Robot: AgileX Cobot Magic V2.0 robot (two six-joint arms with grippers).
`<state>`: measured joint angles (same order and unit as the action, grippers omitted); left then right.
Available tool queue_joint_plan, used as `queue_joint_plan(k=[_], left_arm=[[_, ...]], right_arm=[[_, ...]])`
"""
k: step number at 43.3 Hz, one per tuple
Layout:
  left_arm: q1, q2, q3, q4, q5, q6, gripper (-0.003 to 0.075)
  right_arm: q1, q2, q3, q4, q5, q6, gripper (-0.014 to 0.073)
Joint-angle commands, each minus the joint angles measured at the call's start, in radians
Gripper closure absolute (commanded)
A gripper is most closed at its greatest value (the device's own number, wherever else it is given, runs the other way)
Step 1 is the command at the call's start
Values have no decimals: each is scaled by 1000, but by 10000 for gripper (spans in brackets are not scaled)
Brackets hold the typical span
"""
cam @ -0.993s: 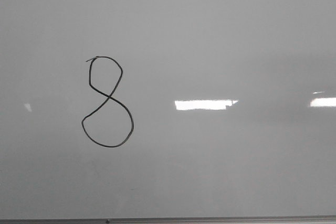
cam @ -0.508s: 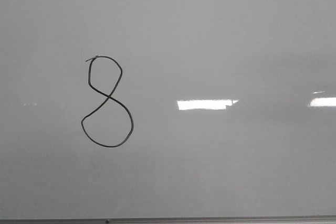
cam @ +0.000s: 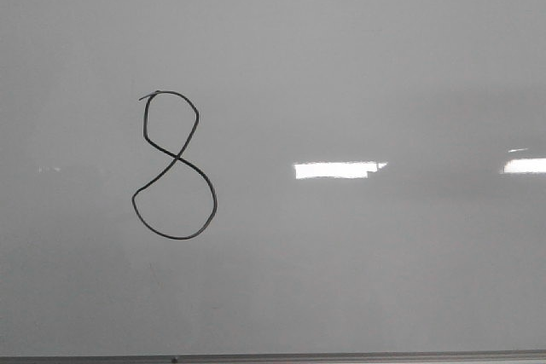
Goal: Write number 8 on whiteboard
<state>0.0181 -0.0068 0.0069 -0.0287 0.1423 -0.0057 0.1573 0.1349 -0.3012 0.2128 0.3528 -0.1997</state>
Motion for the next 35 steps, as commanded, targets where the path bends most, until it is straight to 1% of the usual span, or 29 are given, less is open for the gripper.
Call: queue_joint_plan(k=[1,9,14,18,25,28,35], left_arm=[[0,-12,13,-8,-90,-10,741],[0,-12,13,-8,-90,-10,741],[0,-12,13,-8,-90,-10,741],[0,-12,13,-8,-90,-10,741],[0,-12,13,-8,-90,-10,741],[0,-12,13,-8,-90,-10,741],[0,-12,13,-8,-90,-10,741]], right_arm=[[-8,11,-25,-3,-80,-2,663],[-8,11,-21,-3,-82,-2,663],[-29,-3,10,-48,-97,-2,663],[-91,-35,73,-57,-126,0,663],[-194,-132,201,-57,-127,1,663],[-215,-166,249,-57,-127,2,663],[-216,-163,329,-56,-147,2,663]])
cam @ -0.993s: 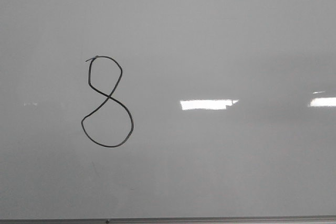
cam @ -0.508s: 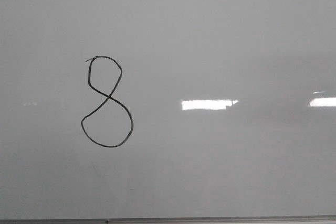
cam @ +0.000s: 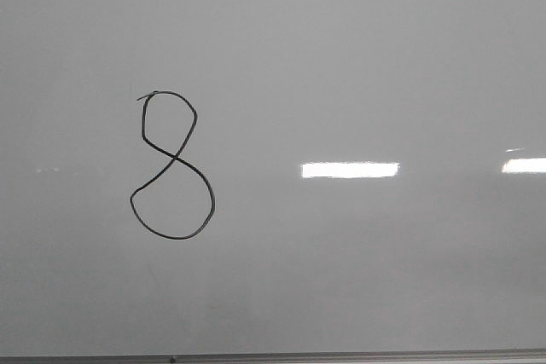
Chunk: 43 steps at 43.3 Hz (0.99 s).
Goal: Write number 8 on whiteboard
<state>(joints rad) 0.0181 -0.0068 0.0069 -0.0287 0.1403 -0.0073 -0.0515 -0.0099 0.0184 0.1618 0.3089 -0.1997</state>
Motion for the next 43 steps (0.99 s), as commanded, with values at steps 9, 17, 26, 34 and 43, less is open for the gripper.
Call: queue_joint_plan(k=[9,17,26,34,43], left_arm=[[0,-12,13,-8,-88,-8,741],[0,-12,13,-8,-88,-8,741],[0,-12,13,-8,-88,-8,741],[0,-12,13,-8,-88,-8,741],[0,-12,13,-8,-88,-8,741]], right_arm=[[-8,-18,6,-4,-62,2,663],[-8,-18,6,-4,-62,2,663],[-8,-18,6,-4,-62,2,663],[-8,-18,6,-4,-62,2,663],[-8,-18,6,-4,-62,2,663]])
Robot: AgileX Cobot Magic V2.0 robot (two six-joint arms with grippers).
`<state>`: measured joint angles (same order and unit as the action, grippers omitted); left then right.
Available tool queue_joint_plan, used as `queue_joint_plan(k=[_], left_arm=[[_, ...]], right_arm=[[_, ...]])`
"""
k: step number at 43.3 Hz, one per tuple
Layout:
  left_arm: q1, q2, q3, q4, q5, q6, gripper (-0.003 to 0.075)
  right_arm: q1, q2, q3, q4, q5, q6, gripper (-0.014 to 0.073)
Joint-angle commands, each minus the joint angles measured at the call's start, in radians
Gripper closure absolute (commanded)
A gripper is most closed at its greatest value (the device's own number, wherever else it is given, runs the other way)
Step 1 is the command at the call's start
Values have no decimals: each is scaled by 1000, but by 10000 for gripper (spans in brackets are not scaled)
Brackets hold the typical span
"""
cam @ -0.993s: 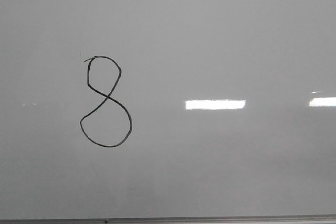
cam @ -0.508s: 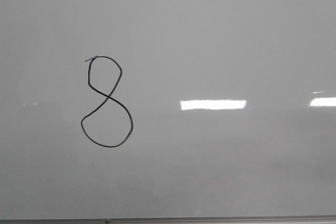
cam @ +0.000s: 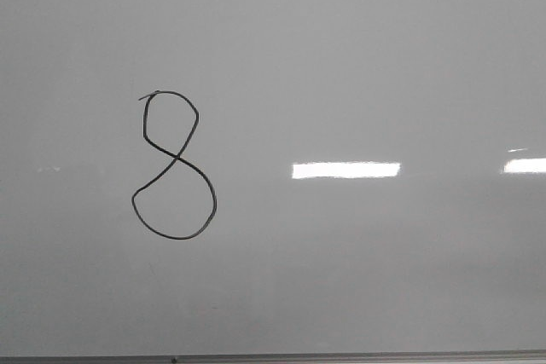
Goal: Write number 8 on whiteboard
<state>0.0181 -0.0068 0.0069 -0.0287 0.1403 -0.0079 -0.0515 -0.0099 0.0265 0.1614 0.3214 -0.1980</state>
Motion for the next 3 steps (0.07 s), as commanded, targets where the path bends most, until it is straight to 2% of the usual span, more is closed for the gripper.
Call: queue_joint_plan(k=[1,3], left_arm=[[0,-12,13,-8,-88,-8,741],[0,-12,13,-8,-88,-8,741]], right_arm=[[-8,-18,-2,-3,-75,1,663],[-8,-18,-2,-3,-75,1,663]])
